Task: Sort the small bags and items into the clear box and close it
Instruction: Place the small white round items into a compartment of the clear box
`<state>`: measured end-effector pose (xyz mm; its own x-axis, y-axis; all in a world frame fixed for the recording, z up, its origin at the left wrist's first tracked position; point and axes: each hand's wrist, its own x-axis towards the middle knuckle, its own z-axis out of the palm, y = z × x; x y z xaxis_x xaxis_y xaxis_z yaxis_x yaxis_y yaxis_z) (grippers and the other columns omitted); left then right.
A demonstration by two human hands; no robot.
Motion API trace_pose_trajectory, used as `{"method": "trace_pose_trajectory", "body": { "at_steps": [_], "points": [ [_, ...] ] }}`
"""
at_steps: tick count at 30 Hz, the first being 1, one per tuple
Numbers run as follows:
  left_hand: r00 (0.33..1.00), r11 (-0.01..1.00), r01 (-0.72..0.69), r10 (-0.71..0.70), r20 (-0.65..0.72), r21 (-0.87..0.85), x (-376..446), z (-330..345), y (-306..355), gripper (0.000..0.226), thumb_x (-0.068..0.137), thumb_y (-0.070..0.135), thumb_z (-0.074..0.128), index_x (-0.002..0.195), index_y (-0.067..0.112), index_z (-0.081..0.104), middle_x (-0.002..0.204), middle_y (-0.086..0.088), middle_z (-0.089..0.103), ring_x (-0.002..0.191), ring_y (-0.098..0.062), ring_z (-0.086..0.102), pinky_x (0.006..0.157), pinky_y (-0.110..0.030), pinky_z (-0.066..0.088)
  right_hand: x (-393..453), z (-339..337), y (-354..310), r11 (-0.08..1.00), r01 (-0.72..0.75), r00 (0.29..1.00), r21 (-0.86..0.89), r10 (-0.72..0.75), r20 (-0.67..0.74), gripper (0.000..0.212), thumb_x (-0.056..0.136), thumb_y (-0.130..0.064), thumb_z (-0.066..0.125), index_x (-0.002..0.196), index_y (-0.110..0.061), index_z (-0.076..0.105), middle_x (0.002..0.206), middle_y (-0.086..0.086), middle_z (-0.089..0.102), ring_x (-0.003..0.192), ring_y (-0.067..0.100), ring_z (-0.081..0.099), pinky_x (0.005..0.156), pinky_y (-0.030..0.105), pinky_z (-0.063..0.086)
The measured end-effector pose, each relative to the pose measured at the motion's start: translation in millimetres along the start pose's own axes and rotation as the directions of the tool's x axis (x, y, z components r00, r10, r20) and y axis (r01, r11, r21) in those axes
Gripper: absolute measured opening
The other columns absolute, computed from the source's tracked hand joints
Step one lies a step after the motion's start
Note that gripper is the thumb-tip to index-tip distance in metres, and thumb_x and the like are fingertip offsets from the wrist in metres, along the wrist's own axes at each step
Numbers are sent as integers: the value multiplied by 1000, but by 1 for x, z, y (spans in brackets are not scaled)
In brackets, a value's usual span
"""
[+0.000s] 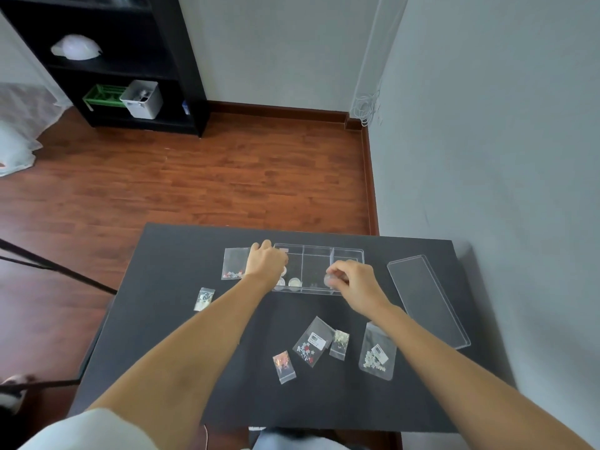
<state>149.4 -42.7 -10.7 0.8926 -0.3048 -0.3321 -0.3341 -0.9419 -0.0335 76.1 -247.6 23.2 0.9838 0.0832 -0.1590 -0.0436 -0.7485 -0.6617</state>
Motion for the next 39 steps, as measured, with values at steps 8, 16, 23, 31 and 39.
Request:
{"method": "trace_pose_trajectory", "body": {
  "at_steps": [8, 16, 23, 31, 39],
  "points": [
    [1000, 997, 6, -5, -18, 75, 2, 2, 4, 31, 77, 1, 57, 96, 21, 69, 99, -4, 69, 111, -25, 47, 95, -38, 31, 11, 2, 0, 1000, 27, 999, 1, -27, 20, 15, 88, -12, 67, 101, -8, 71, 98, 10, 70, 84, 16, 64, 81, 23, 48],
    [981, 975, -7, -38, -193, -224, -19, 6, 0, 23, 87, 15, 54, 100, 24, 71, 111, 5, 68, 115, -25, 50, 110, -40, 19, 21, 1, -7, 999, 31, 999, -24, -30, 34, 18, 89, -11, 66, 106, -8, 71, 101, 10, 69, 91, 20, 65, 85, 26, 49],
    [948, 853, 117, -249, -199, -509, -66, 26, -10, 33, 92, 28, 57, 126, 27, 59, 119, 4, 66, 112, -22, 58, 102, -39, 32, 38, 19, -29, 998, 59, 998, -33, -57, 32, 16, 89, -13, 64, 103, -9, 70, 100, 9, 70, 98, 24, 58, 84, 31, 45],
    [929, 740, 187, -348, -130, -646, -73, 28, -2, 33, 94, 26, 54, 125, 32, 61, 101, 2, 72, 97, -23, 65, 93, -38, 40, 60, 46, -44, 989, 46, 991, -140, -28, 129, 18, 91, -9, 56, 105, -9, 68, 99, 15, 68, 105, 27, 47, 81, 39, 48],
    [908, 760, 254, -401, -123, -598, -71, 31, 1, 30, 95, 28, 51, 122, 36, 64, 99, 0, 73, 93, -25, 65, 86, -36, 39, 75, 60, -47, 912, 55, 982, -406, 23, 186, 20, 90, -10, 54, 100, -16, 70, 99, 11, 46, 92, 32, 55, 59, 25, 23]
  ]
}}
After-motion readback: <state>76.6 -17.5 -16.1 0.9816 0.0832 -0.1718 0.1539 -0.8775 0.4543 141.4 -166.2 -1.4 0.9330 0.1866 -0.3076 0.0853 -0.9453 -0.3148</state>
